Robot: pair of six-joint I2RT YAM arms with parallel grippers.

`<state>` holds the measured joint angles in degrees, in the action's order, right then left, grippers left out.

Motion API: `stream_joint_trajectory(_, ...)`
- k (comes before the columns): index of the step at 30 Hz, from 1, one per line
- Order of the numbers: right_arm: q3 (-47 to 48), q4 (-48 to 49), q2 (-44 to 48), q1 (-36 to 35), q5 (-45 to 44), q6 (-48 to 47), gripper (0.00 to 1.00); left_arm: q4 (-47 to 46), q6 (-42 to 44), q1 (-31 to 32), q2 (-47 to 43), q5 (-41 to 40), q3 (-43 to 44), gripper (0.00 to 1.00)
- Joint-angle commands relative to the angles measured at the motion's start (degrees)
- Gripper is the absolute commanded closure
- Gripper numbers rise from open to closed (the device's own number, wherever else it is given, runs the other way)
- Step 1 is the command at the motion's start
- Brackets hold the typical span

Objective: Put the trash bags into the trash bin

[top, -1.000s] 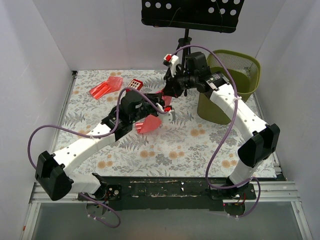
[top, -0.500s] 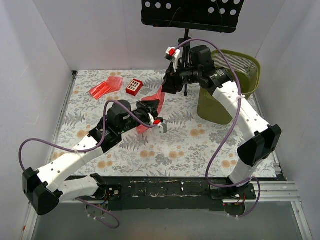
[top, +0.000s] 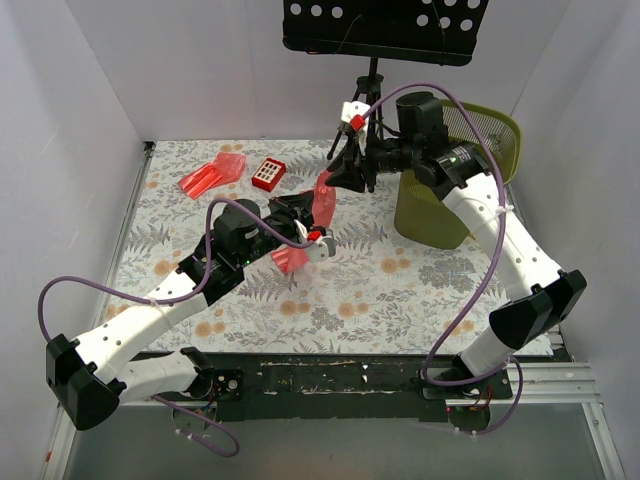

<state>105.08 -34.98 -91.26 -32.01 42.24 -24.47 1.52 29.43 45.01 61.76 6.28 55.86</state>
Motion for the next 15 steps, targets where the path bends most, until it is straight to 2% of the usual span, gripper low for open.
stream_joint_trajectory(1,-0.84,-0.44,1.18,-0.42,1.09,-5.06,0.57,-1.08,-0.78,-0.01,-0.41,-1.45,0.39,1.0)
stream_joint_trajectory(5,-2.33,1.49,1.7,-0.51,-0.57,-5.41,0.52,-1.17,-0.51,0.07,-0.15,-1.45,0.75,1.0)
stream_joint_trajectory(15,-4.17,8.51,3.8,-0.51,-3.21,-7.61,0.52,1.29,0.19,0.16,-0.41,-0.66,1.98,1.0)
